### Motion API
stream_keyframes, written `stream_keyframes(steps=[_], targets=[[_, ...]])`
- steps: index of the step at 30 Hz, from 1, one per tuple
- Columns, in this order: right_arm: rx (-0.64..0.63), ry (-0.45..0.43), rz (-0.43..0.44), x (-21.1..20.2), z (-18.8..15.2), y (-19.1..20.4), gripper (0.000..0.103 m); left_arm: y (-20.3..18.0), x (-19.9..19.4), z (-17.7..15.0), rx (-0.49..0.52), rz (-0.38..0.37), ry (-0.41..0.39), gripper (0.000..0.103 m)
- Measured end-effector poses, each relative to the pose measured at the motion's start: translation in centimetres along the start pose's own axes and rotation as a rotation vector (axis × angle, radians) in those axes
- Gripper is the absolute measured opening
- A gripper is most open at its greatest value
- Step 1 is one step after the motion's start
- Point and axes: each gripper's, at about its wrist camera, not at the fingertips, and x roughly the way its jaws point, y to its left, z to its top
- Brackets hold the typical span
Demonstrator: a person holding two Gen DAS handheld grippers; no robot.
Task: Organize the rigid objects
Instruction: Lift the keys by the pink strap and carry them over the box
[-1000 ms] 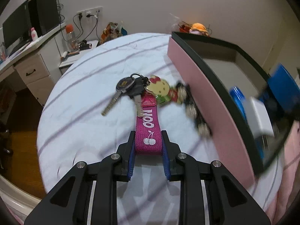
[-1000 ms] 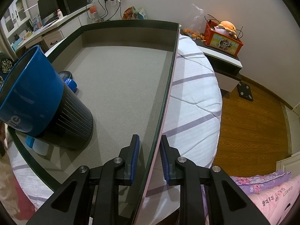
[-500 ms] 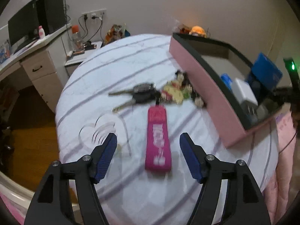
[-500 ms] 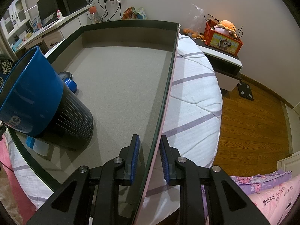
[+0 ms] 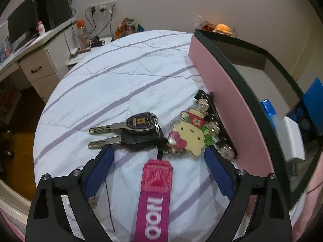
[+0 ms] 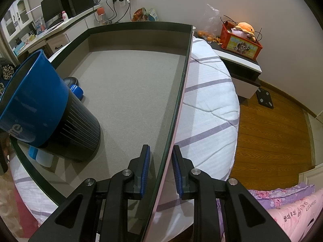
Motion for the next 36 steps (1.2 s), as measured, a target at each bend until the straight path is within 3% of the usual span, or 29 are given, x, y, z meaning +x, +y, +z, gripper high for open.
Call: stream_keyframes(steps=[2, 5, 7, 9, 12, 14, 15, 27, 36], targets=[[0.000, -0.001, 0.003, 0.0, 0.1, 0.0, 0.023, -0.3, 0.2, 0.1, 0.032, 0.012, 0.006, 0.090], [-0.002, -0.002, 0.004, 0.0, 0.1, 0.1, 0.023, -0.1, 0.0, 0.1, 0.046, 0.012, -0.006, 0.078], [-0.002, -0.001, 0.004, 0.0, 0.1, 0.0, 0.023, 0.6, -0.3, 0.1, 0.031, 0.018, -0.018, 0.055], [-0.002, 0.000, 0.002, 0.1, 0.1, 0.1, 0.023, 1.3, -0.5, 0.1, 0.016, 0.008, -0.022, 0.043], [-0.001, -0.002, 0.003, 0.0, 0.1, 0.0, 0.023, 1.9, -0.7, -0.1, 0.001, -0.002, -0.033, 0.029], [0.000, -0.002, 0.003, 0.0, 0.1, 0.0, 0.023, 1.9, -0.7, -0.3, -0.008, -0.011, -0.038, 0.024], [0.000, -0.001, 0.002, 0.1, 0.2, 0.0, 0.023, 2.0, -0.9, -0.4, -0.011, -0.020, -0.044, 0.007], [0.001, -0.001, 0.004, 0.0, 0.1, -0.2, 0.023, 1.8, -3.5, -1.6, -0.054, -0.141, -0.137, 0.006], [0.000, 0.001, 0.007, 0.1, 0.1, -0.4, 0.023, 0.4, -8.6, -0.3, -0.005, -0.161, -0.243, 0.006]])
